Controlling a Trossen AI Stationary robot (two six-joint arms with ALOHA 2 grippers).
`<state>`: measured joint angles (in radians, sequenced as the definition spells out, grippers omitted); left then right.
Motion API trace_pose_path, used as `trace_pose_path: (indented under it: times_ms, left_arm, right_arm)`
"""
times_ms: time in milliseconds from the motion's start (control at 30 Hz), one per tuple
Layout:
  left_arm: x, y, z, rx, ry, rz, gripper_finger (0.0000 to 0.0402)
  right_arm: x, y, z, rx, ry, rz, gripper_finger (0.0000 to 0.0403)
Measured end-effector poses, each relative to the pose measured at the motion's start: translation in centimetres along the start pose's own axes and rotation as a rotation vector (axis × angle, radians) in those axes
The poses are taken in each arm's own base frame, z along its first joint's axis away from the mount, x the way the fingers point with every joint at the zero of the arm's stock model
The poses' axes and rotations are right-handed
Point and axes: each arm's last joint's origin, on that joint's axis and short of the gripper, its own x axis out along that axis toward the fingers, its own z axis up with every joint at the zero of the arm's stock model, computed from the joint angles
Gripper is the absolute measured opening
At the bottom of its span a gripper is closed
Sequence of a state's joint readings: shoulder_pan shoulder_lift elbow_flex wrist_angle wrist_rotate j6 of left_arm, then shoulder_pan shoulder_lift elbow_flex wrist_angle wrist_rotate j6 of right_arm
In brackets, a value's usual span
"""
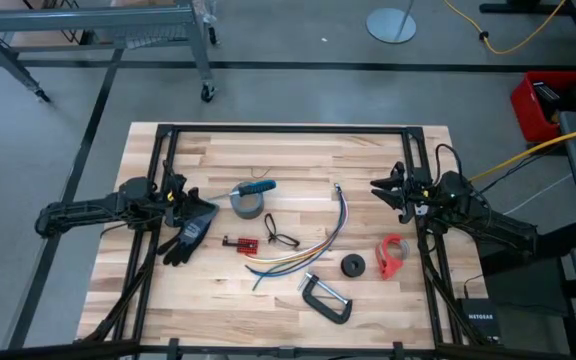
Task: Coil cords
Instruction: Uncoil the red wire from the black spool
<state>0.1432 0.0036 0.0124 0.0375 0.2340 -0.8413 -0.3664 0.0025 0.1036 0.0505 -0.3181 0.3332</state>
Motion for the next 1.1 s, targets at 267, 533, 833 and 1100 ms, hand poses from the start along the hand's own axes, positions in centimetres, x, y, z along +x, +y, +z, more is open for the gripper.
trace_pose_path:
  times_ms: [267,533,833,1100]
  left_arm:
    - [0.0,0.0,0.0,0.005,0.006,0.003,0.0105]
    - [0.6,0.6,-0.5,-0.020,0.077,0.057,0.0072]
    - [1.0,0.4,-1.3,0.058,0.190,0.020,0.0037]
    - [1.1,0.6,-1.5,0.099,0.210,0.043,0.0005]
  right_arm:
    - [0.0,0.1,0.0,0.001,0.010,0.034,0.0134]
    - [0.0,0.3,-0.1,0.003,0.038,0.113,0.0134]
    - [0.0,0.4,-0.1,0.003,0.041,0.122,0.0134]
    - [0.0,0.4,-0.1,0.003,0.041,0.122,0.0134]
